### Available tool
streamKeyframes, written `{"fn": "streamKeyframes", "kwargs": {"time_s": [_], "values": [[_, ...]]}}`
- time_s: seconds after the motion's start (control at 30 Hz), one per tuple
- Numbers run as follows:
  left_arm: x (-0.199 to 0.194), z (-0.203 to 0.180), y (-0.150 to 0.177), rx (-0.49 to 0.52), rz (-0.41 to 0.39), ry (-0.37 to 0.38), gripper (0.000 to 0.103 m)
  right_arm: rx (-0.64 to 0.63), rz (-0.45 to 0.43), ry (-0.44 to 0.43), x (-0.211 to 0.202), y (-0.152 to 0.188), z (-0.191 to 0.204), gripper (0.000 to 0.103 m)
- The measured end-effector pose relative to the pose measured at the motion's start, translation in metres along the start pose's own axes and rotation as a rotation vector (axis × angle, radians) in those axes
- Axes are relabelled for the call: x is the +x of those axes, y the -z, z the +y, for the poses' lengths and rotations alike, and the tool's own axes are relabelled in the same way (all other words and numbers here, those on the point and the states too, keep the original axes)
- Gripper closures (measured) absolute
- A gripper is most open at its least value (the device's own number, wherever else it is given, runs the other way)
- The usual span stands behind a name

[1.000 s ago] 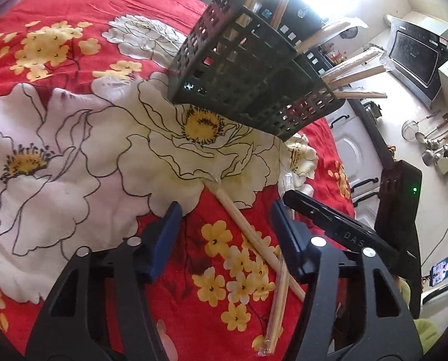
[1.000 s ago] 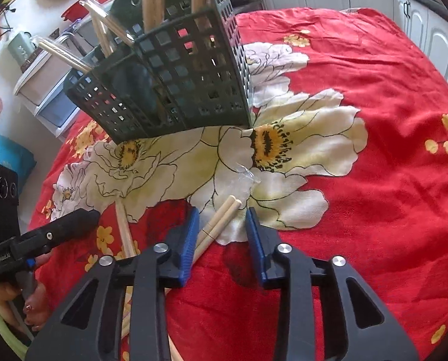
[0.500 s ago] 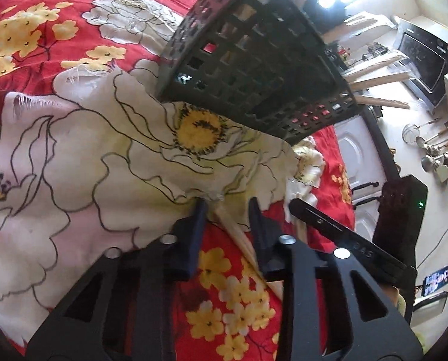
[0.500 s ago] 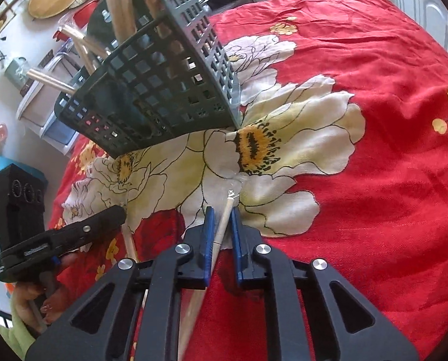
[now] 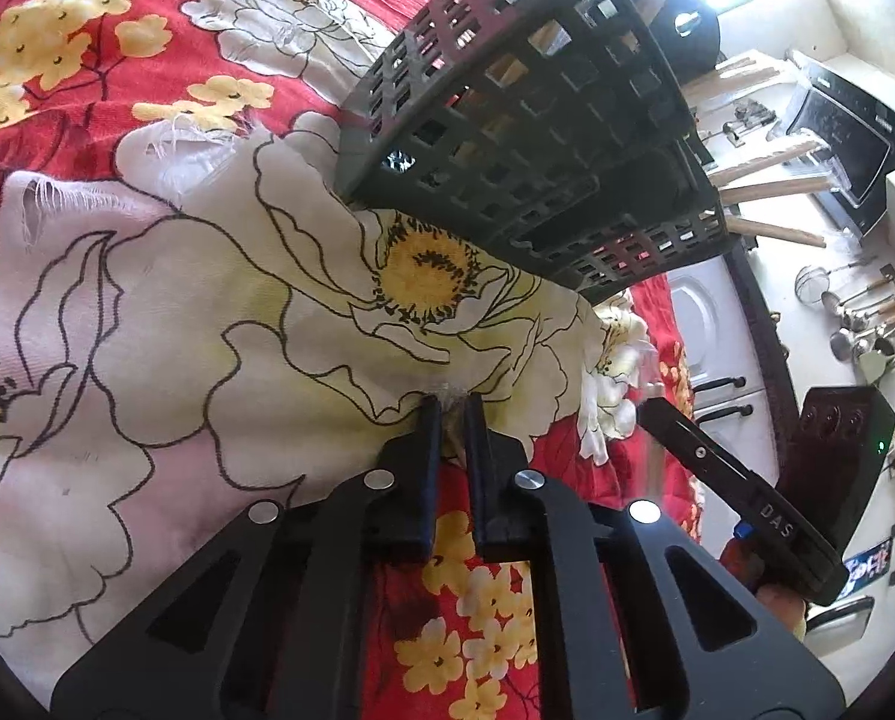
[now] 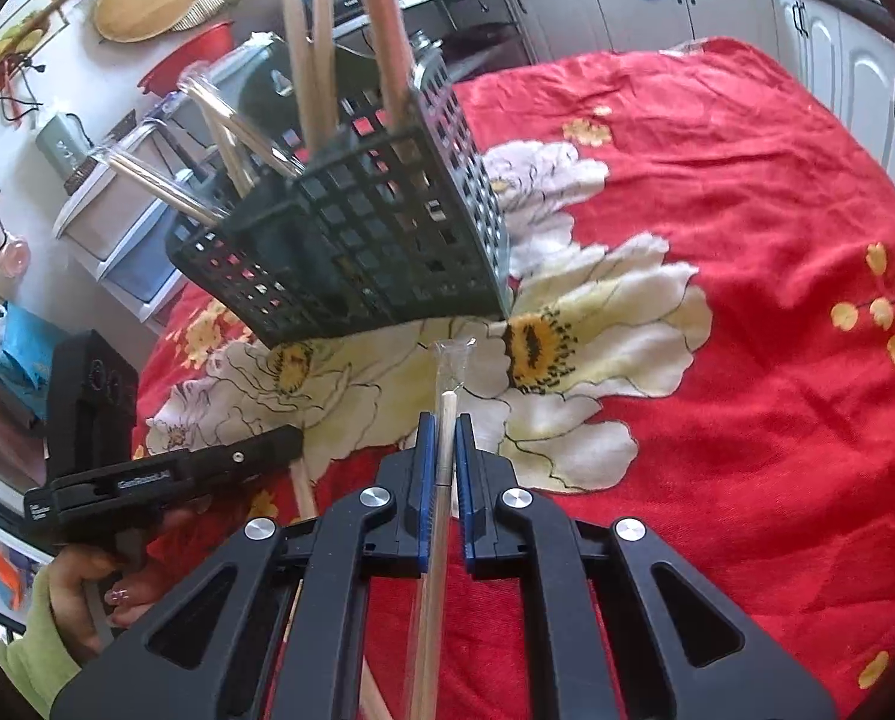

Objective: Organize utensils
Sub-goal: 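Close the right tool on a wrapped chopstick while the left tool grasps another, then lift the chopstick with the right tool over the caddy while the left tool carries its own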

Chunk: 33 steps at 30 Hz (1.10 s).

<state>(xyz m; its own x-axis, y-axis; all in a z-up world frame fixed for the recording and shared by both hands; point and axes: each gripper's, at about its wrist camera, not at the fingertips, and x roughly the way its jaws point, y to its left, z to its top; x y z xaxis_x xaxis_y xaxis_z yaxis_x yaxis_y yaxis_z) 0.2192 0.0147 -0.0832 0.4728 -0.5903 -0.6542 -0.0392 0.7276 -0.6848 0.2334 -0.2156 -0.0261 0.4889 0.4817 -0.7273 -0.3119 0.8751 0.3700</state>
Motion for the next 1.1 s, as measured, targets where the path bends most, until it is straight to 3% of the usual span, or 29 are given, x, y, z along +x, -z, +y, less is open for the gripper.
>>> {"fn": "streamKeyframes", "kwargs": {"time_s": [0.2,0.6,1.1], "values": [[-0.018,-0.007,0.001,0.011,-0.042,0.024,0.099,-0.039,-0.049,-0.017,-0.018,-0.004,0.012,0.097],[-0.087,-0.062,-0.009,0.164,-0.233,0.059,0.100,-0.152,-0.198,-0.047,-0.066,-0.024,0.049,0.097],[-0.141,-0.125,-0.034,0.310,-0.393,0.099,0.100,-0.239,-0.370,-0.077,-0.114,-0.059,0.084,0.097]]}}
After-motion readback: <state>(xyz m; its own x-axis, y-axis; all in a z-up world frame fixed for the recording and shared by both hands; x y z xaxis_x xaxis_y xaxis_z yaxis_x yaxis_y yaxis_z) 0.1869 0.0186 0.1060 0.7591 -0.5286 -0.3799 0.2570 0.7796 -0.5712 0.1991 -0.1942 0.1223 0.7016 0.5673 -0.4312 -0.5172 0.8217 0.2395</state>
